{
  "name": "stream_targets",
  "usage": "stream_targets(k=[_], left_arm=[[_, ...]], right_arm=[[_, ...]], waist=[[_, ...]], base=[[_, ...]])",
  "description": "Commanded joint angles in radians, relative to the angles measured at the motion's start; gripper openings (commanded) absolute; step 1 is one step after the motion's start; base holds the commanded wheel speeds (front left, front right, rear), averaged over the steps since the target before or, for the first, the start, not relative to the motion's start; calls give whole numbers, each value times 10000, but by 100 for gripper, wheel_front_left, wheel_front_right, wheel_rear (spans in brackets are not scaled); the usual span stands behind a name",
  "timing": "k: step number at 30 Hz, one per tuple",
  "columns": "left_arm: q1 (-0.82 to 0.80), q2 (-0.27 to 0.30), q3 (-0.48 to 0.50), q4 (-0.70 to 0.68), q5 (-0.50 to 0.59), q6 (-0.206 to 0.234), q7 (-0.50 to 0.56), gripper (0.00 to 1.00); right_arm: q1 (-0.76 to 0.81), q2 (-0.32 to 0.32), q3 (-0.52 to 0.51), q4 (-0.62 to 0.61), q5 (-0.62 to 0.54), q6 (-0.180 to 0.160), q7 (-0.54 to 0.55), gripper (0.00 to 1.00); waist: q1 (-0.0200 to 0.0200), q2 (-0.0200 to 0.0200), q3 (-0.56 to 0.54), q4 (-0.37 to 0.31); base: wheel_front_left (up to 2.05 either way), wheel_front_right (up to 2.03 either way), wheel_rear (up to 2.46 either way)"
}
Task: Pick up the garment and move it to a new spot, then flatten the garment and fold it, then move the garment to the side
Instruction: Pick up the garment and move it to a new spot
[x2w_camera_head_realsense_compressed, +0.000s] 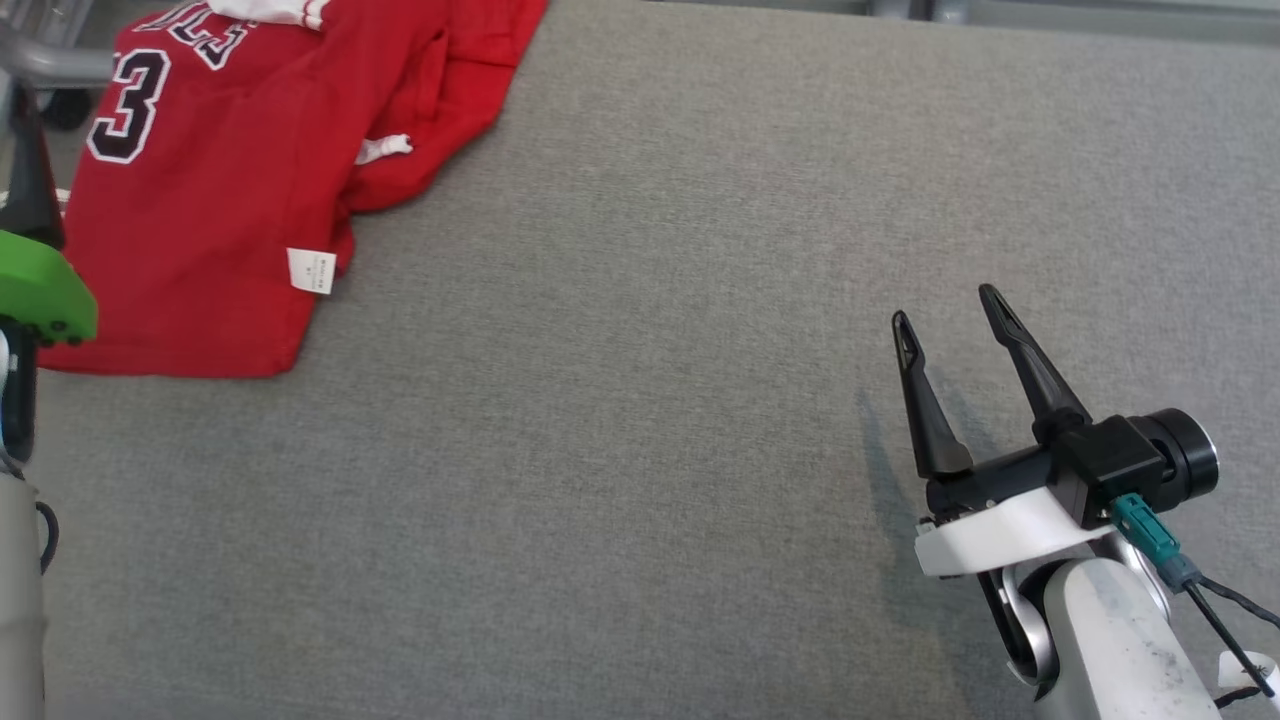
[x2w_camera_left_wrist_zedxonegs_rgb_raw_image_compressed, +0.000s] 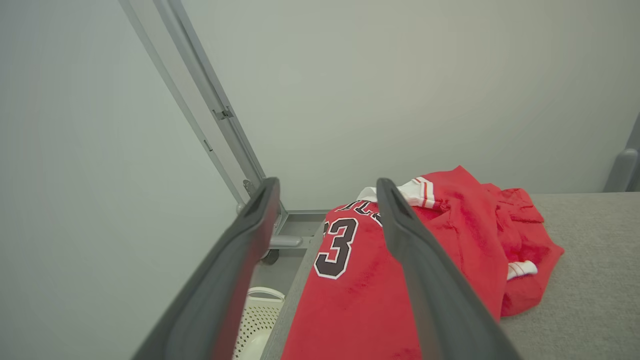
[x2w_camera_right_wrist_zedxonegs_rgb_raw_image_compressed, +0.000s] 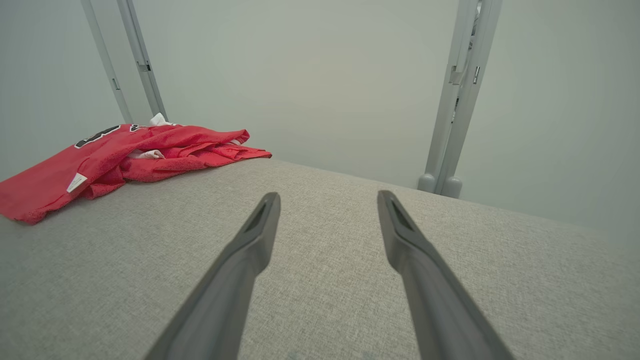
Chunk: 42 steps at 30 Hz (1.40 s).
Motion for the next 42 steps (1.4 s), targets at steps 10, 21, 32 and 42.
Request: stream_targets(k=[10,21,32,42], left_arm=[[-1220,399,-442,1919,-351,-197,556,100],[-1487,387,-1029,3037,-775,-272,918,100],[-1812,656,-1284,4136,-1106,-240,1304,64],[-2057,851,-1384,4371,-1163,-185,1131,0]], right_arm=[[-420,-38,-14,-196,-187,3,-31,100],[-418,-38,-2,-268,-260,3,-31,100],[-498,-38,10,-309,-313,3,-31,100],[-398,-39,-30,-190,-205,3,-31,100]], waist=[[0,98,1693,-1518],[0,98,1967,-1573],[0,98,2173,-1756],[0,98,1893,-1668]], base=[[0,0,0],[0,0,0],[0,0,0],[0,0,0]])
